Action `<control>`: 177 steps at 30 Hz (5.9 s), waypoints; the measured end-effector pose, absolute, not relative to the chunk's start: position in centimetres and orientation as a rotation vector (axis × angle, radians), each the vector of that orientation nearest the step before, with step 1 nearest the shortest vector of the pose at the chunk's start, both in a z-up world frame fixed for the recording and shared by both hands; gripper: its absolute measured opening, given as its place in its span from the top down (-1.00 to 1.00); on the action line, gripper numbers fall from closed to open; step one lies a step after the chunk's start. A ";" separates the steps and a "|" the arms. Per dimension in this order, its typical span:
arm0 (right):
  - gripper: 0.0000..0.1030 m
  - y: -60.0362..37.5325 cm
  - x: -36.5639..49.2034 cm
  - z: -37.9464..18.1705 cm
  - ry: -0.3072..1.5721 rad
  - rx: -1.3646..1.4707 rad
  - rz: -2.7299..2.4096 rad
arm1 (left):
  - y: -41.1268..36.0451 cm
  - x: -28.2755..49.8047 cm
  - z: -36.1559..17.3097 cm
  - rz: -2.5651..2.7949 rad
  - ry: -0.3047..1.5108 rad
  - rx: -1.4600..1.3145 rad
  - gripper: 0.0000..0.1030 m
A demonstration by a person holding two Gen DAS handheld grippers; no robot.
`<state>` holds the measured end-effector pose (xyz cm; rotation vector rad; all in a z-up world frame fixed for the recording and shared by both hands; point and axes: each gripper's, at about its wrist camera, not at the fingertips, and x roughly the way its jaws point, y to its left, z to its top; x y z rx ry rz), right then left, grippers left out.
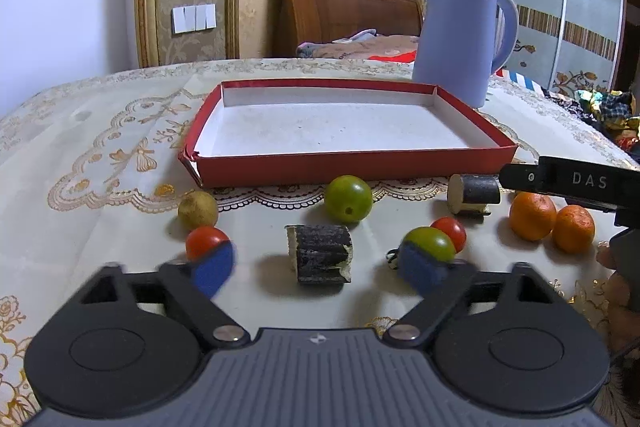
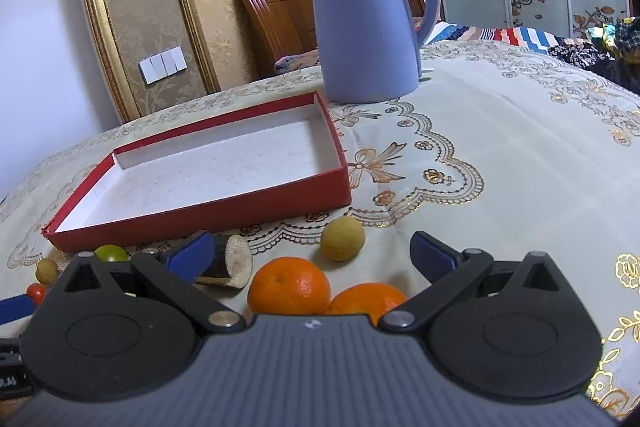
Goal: Organize fruits
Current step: 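Close the left gripper on the wood chunk while the right gripper grasps a tangerine, then carry the wood chunk and tangerine into the red box lid with both grippers, then open both grippers to release the wood chunk and tangerine in the lid, then withdraw both grippers from the lid back toward the remaining fruits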
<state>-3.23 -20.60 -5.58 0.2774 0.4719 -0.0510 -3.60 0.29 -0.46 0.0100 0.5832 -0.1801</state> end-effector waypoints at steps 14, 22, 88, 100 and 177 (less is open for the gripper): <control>-1.00 -21.4 -3.4 -5.8 0.467 0.324 -0.043 | 0.4 -3.0 -0.9 -0.188 0.627 0.002 0.07; -1.00 -23.5 -6.0 -5.3 0.520 0.213 -0.009 | 0.3 -2.7 -0.8 -0.199 0.633 0.006 0.07; 0.22 -19.4 -2.0 0.0 0.359 -0.039 0.086 | -1.1 1.1 4.4 -0.156 0.518 0.038 0.44; 0.22 -17.7 8.5 -2.2 0.505 -0.032 0.063 | -1.9 8.8 2.9 -0.077 0.568 0.037 0.44; -0.93 -20.5 -2.7 -3.1 0.310 0.168 0.153 | 1.6 -3.5 0.4 -0.186 0.502 0.008 -0.52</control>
